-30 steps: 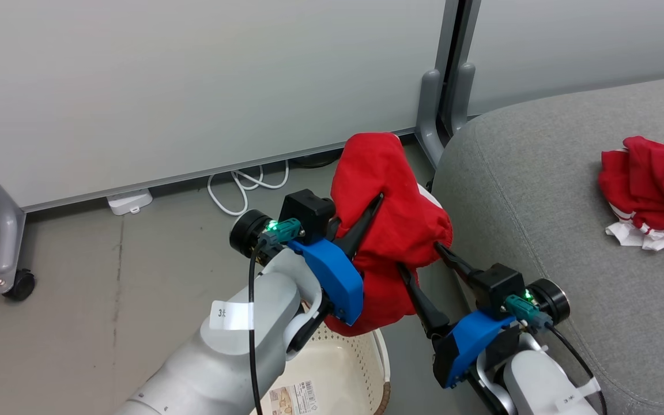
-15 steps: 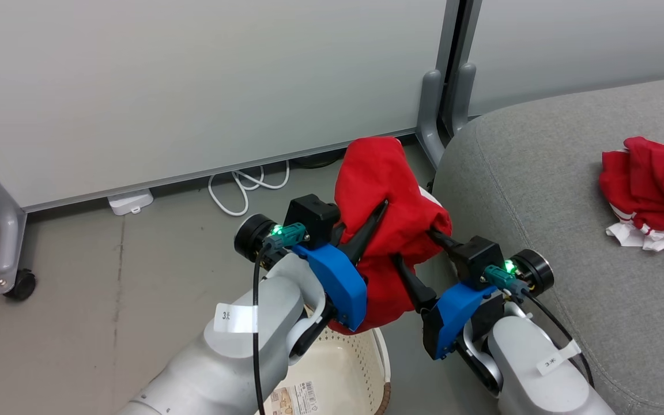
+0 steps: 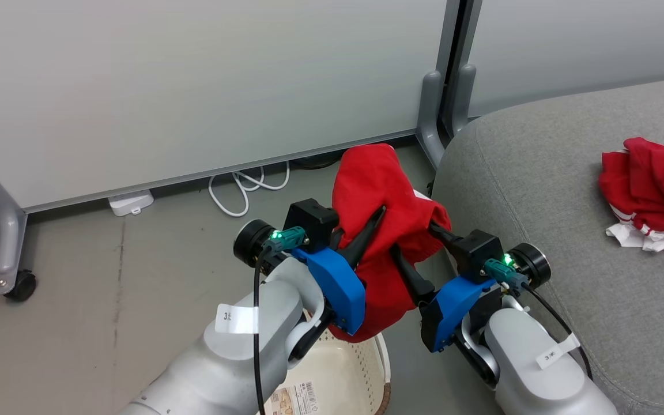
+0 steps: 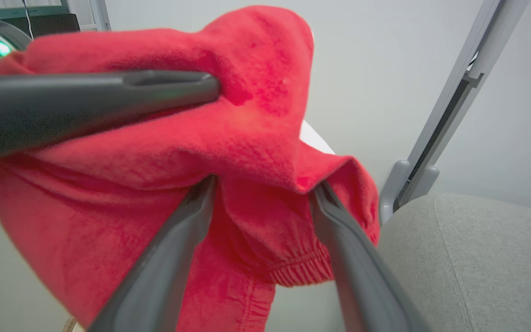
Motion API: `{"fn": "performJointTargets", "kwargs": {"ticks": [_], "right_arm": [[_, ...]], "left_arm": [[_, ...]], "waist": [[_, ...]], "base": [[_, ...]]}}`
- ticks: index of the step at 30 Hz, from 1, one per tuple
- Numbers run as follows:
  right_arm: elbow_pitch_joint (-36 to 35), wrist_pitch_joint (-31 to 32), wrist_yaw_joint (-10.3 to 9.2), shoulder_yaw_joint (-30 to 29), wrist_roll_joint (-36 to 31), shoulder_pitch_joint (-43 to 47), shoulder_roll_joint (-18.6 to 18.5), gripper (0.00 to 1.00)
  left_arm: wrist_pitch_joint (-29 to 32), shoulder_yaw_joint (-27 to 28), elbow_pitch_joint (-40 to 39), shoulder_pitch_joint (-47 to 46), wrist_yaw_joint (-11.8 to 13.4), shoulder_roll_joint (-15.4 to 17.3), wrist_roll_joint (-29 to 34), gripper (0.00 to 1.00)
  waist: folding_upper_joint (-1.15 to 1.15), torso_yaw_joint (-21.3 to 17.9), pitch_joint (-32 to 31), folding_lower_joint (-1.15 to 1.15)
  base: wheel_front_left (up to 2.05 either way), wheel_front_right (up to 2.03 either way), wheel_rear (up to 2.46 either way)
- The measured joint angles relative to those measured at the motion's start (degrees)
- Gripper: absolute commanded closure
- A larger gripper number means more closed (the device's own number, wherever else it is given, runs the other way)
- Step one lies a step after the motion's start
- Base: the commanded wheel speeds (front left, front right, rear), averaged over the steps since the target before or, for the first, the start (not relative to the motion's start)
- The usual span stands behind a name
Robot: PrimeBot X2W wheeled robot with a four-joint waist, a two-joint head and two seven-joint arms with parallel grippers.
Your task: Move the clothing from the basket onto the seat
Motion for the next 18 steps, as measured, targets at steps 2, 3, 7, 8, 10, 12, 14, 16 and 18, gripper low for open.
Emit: {"fn": "performJointTargets", "kwargs": {"ticks": [2, 3, 7, 8, 10, 12, 14, 16, 18], "right_arm": [[0.5, 0.0, 0.0, 0.3, 0.4, -0.4, 0.0, 0.0], [0.8, -0.1, 0.0, 0.5, 0.5, -0.7, 0.0, 0.0], [2.8, -0.2, 0.0, 2.4, 1.0, -2.2, 0.0, 0.0], [3.5, -0.2, 0.0, 2.7, 1.1, -2.6, 0.0, 0.0], [4.7, -0.2, 0.0, 3.4, 1.5, -3.4, 0.0, 0.0], [5.9, -0.2, 0.0, 4.1, 2.1, -4.3, 0.0, 0.0], [6.9, -0.2, 0.0, 4.9, 2.8, -5.2, 0.0, 0.0], [7.8, -0.3, 0.0, 6.1, 3.7, -5.9, 0.0, 0.0], [8.3, -0.3, 0.0, 7.3, 4.8, -6.4, 0.0, 0.0]], "left_arm": [[0.0, -0.2, 0.0, 0.0, 0.0, 0.0, -0.1, 1.0], [0.0, -0.4, -0.1, 0.0, 0.0, 0.0, -0.2, 1.0], [0.0, -1.3, -0.5, -0.1, 0.0, 0.0, -0.7, 1.0], [0.0, -1.5, -0.6, -0.1, 0.0, 0.0, -0.7, 1.0], [0.0, -1.7, -0.9, -0.3, 0.0, 0.0, -1.1, 1.0], [0.0, -2.0, -1.1, -0.7, 0.0, 0.0, -1.2, 1.0], [0.0, -2.3, -1.2, -0.9, 0.0, 0.0, -1.3, 1.0], [0.0, -2.8, -1.3, -0.9, 0.0, 0.0, -1.7, 1.0], [0.0, -3.0, -1.3, -1.2, 0.0, 0.0, -1.7, 1.0]], "waist": [[0.0, -0.1, 0.2, 0.0], [0.0, -0.1, 0.2, 0.0], [0.0, 0.0, 0.6, 0.0], [0.0, 0.1, 0.6, 0.0], [0.0, 0.2, 0.8, 0.0], [0.0, 0.3, 0.9, 0.0], [0.0, 0.4, 1.0, 0.0], [0.0, 0.5, 1.1, 0.0], [0.0, 0.6, 1.2, 0.0]], "base": [[0.0, 0.0, 0.0], [0.0, 0.0, 0.0], [0.0, 0.0, 0.0], [0.0, 0.0, 0.0], [0.0, 0.0, 0.0], [0.0, 0.0, 0.0], [0.0, 0.0, 0.0], [0.0, 0.0, 0.0], [0.0, 0.0, 0.0]]}}
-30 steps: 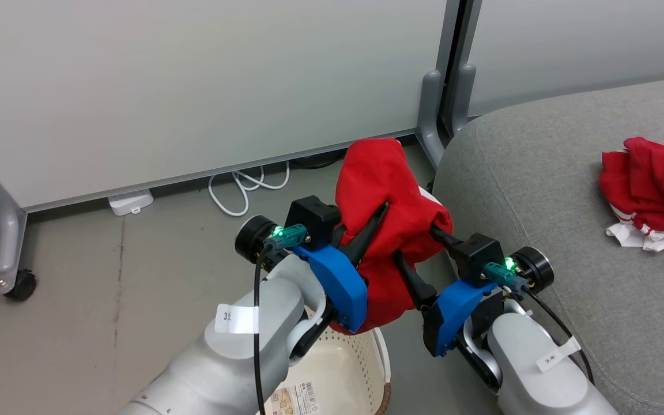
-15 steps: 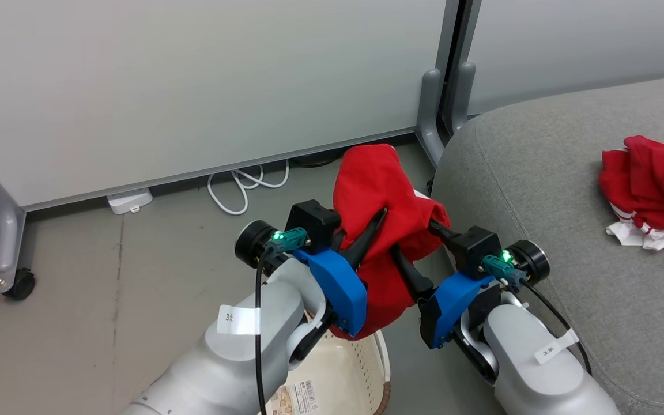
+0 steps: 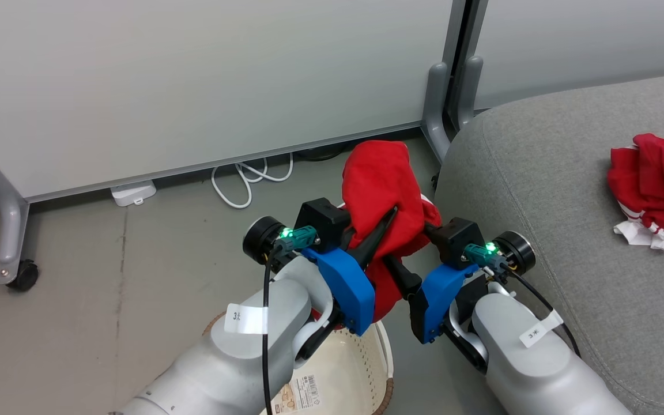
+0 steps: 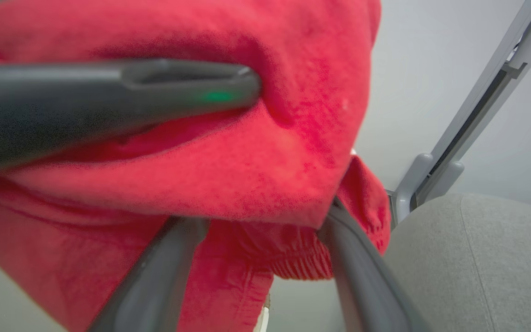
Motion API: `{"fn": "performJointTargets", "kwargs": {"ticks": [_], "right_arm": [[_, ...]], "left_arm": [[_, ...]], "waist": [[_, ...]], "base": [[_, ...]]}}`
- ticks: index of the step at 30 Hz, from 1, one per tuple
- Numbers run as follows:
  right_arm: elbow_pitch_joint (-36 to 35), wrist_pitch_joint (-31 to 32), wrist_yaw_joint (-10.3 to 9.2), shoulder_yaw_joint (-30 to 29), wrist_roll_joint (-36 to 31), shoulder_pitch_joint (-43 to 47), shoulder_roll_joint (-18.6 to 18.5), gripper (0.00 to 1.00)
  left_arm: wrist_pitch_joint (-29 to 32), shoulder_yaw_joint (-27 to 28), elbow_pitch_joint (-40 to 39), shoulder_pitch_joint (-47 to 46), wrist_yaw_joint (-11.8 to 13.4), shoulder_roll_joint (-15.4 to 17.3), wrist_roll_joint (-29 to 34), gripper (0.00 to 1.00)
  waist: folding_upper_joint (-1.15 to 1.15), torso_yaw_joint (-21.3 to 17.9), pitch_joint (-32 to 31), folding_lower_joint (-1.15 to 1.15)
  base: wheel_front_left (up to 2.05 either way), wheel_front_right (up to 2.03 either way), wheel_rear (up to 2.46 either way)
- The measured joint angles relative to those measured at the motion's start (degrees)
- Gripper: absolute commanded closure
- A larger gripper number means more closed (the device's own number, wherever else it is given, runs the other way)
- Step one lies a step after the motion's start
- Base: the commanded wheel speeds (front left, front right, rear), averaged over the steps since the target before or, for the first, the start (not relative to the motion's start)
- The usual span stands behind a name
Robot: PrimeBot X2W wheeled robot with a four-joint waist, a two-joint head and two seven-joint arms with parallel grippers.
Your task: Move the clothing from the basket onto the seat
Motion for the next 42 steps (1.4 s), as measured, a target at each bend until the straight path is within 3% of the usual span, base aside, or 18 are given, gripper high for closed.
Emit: {"fn": "performJointTargets", "kwargs": {"ticks": [6, 7, 8, 9, 10, 12, 13, 28, 33, 35, 36, 37, 42], "right_arm": [[2.0, -0.3, 0.0, 2.7, 2.7, -2.0, 0.0, 0.0], [2.4, -0.3, 0.0, 3.1, 3.2, -2.2, 0.0, 0.04], [2.6, -0.5, 0.0, 3.5, 3.6, -2.3, 0.0, 0.33], [2.9, -0.5, 0.0, 3.9, 4.0, -2.5, 0.0, 0.52], [3.1, -0.5, 0.0, 4.2, 4.5, -2.7, 0.0, 0.6], [3.4, -0.5, 0.0, 4.8, 5.1, -3.2, 0.0, 0.94], [3.5, -0.6, 0.0, 5.1, 5.6, -3.3, 0.0, 1.0], [4.6, -1.0, 0.0, 6.1, 8.2, -3.6, 0.0, 1.0], [4.4, -1.0, 0.0, 5.7, 8.3, -3.6, 0.0, 1.0], [4.3, -1.0, 0.0, 5.6, 8.3, -3.6, 0.0, 1.0], [4.3, -1.0, 0.0, 5.6, 8.3, -3.6, 0.0, 1.0], [4.2, -1.0, 0.0, 5.5, 8.3, -3.5, 0.0, 1.0], [4.0, -1.0, 0.0, 5.3, 8.5, -3.5, 0.0, 1.0]], "left_arm": [[0.0, -0.5, 0.0, -0.3, 0.0, 0.0, -0.5, 1.0], [0.0, -0.6, 0.0, -0.3, 0.0, 0.0, -0.5, 1.0], [0.0, -0.6, 0.0, -0.3, 0.0, 0.0, -0.6, 1.0], [0.0, -0.6, 0.1, -0.3, 0.0, 0.0, -0.6, 1.0], [0.0, -0.6, 0.2, -0.4, 0.0, 0.0, -0.6, 1.0], [0.0, -0.6, 0.3, -0.4, 0.0, 0.0, -0.6, 1.0], [0.0, -0.6, 0.3, -0.5, 0.0, 0.0, -0.7, 1.0], [0.0, 0.2, 1.3, -0.5, 0.0, 0.0, -0.5, 1.0], [0.0, 0.3, 1.5, -0.5, 0.0, 0.0, -0.4, 0.71], [0.0, 0.3, 1.6, -0.5, 0.0, 0.0, -0.4, 0.37], [0.0, 0.4, 1.6, -0.5, 0.0, 0.0, -0.3, 0.11], [0.0, 0.5, 1.6, -0.5, 0.0, 0.0, -0.2, 0.0], [0.0, 1.2, 1.7, -0.4, 0.3, 0.0, 0.5, 0.0]], "waist": [[0.0, 0.1, 0.2, 0.0], [0.0, 0.2, 0.3, 0.0], [0.0, 0.2, 0.3, 0.0], [0.0, 0.2, 0.3, 0.0], [0.0, 0.2, 0.4, 0.0], [0.0, 0.1, 0.4, 0.0], [0.0, 0.1, 0.4, 0.0], [0.0, -0.4, 0.3, 0.0], [0.0, -0.4, 0.2, 0.0], [0.0, -0.4, 0.2, 0.0], [0.0, -0.4, 0.2, 0.0], [0.0, -0.4, 0.1, 0.0], [0.0, -0.5, 0.0, 0.0]], "base": [[0.0, 0.0, 0.0], [0.0, 0.0, 0.0], [0.0, 0.0, 0.0], [0.0, 0.0, 0.0], [0.0, 0.0, 0.0], [0.0, 0.0, 0.0], [0.0, 0.0, 0.0], [0.0, 0.0, 0.0], [0.0, 0.0, 0.0], [0.0, 0.0, 0.0], [0.0, 0.0, 0.0], [0.0, 0.0, 0.0], [0.0, 0.0, 0.0]]}}
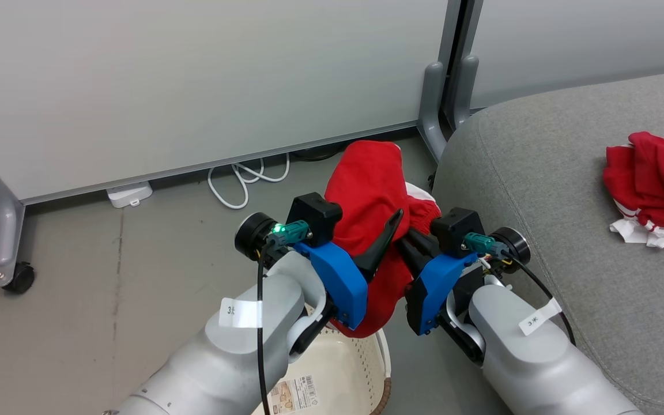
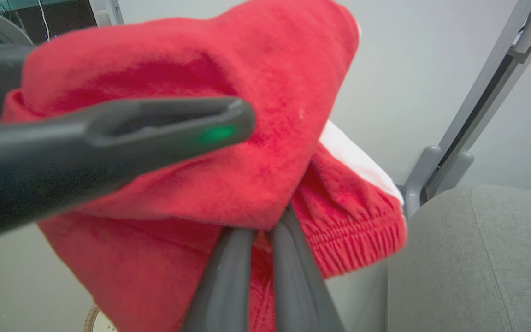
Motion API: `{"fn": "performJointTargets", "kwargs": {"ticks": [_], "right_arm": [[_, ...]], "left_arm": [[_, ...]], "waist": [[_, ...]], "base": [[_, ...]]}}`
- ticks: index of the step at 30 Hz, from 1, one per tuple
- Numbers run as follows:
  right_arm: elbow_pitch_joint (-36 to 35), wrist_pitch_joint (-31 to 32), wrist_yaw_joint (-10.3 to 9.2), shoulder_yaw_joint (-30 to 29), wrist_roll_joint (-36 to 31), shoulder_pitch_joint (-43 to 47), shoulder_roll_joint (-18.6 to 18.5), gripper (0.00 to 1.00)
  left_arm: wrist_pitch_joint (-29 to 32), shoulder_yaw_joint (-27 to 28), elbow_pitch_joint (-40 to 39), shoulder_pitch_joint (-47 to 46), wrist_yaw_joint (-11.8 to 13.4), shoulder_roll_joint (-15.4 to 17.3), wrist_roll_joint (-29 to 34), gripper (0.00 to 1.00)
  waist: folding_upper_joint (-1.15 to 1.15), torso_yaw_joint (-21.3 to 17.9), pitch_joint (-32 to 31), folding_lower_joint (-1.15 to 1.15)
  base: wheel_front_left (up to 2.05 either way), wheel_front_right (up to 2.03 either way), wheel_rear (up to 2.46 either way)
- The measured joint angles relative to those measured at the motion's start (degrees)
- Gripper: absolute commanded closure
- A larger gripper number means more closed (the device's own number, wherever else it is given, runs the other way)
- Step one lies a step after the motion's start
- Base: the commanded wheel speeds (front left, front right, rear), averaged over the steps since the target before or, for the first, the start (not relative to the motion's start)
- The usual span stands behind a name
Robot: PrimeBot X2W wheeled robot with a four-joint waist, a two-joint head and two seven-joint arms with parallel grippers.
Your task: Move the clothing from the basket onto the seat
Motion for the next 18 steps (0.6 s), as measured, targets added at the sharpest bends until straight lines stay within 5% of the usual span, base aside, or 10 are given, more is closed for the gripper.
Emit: {"fn": "performJointTargets", "kwargs": {"ticks": [18], "right_arm": [[-1.1, 0.0, 0.0, -3.3, -1.2, 1.6, 0.0, 1.0]], "left_arm": [[0.0, 12.7, -6.2, 10.1, 2.7, 2.2, 8.5, 0.0]], "waist": [[0.0, 0.0, -1.1, 0.0]], "base": [[0.0, 0.0, 0.0]]}}
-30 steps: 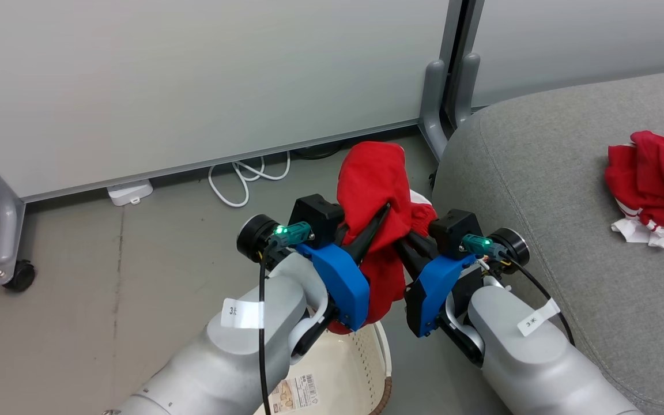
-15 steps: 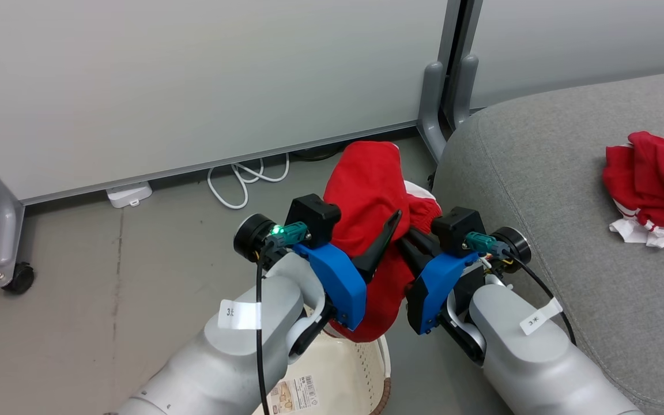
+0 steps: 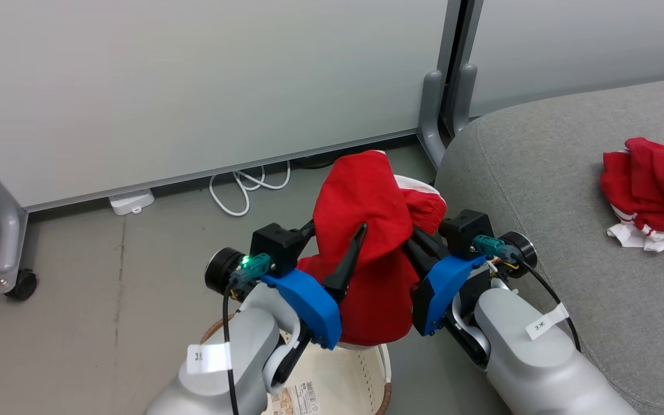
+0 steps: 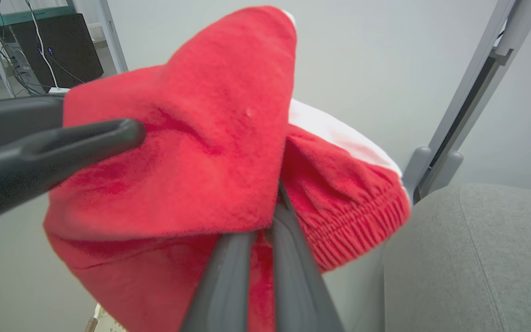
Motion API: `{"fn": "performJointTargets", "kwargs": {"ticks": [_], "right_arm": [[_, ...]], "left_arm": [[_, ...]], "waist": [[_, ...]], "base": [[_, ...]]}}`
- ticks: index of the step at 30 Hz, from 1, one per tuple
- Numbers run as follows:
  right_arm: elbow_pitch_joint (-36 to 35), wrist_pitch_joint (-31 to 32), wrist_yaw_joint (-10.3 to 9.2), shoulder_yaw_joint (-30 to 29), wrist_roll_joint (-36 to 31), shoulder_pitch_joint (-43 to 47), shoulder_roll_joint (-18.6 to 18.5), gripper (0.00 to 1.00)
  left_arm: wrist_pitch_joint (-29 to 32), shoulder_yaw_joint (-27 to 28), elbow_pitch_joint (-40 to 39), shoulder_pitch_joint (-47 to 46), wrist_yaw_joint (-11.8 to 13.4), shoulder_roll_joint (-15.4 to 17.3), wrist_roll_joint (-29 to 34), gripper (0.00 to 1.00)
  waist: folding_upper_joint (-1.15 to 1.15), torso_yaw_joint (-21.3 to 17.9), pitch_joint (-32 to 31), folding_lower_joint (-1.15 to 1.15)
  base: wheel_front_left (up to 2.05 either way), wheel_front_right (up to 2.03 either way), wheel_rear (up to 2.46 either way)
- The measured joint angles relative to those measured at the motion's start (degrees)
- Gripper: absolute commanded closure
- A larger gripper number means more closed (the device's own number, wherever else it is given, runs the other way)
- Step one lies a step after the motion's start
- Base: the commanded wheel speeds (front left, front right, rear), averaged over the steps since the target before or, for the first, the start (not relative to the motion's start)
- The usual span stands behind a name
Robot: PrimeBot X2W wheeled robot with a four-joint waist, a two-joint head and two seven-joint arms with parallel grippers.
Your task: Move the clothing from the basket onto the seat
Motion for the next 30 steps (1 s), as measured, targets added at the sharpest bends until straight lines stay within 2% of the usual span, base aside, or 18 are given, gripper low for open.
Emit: {"fn": "performJointTargets", "kwargs": {"ticks": [12, 24, 30], "right_arm": [[-0.7, 0.0, 0.0, -1.8, -0.8, 1.2, 0.0, 1.0], [-1.3, 0.0, 0.0, -2.4, -1.0, 2.2, 0.0, 1.0], [-1.5, 0.0, 0.0, -2.8, -1.0, 2.2, 0.0, 1.0]], "left_arm": [[0.0, 14.5, -11.5, 14.1, 2.0, 2.9, 11.6, 0.0], [0.0, 27.1, -21.3, 25.7, -1.0, 2.2, 21.2, 0.0], [0.0, 31.2, -22.6, 28.6, -1.9, 1.1, 24.2, 0.0]], "waist": [[0.0, 0.2, -0.5, 0.0], [0.0, 0.5, -0.3, 0.0], [0.0, 0.4, 0.2, 0.0]], "base": [[0.0, 0.0, 0.0], [0.0, 0.0, 0.0], [0.0, 0.0, 0.0]]}}
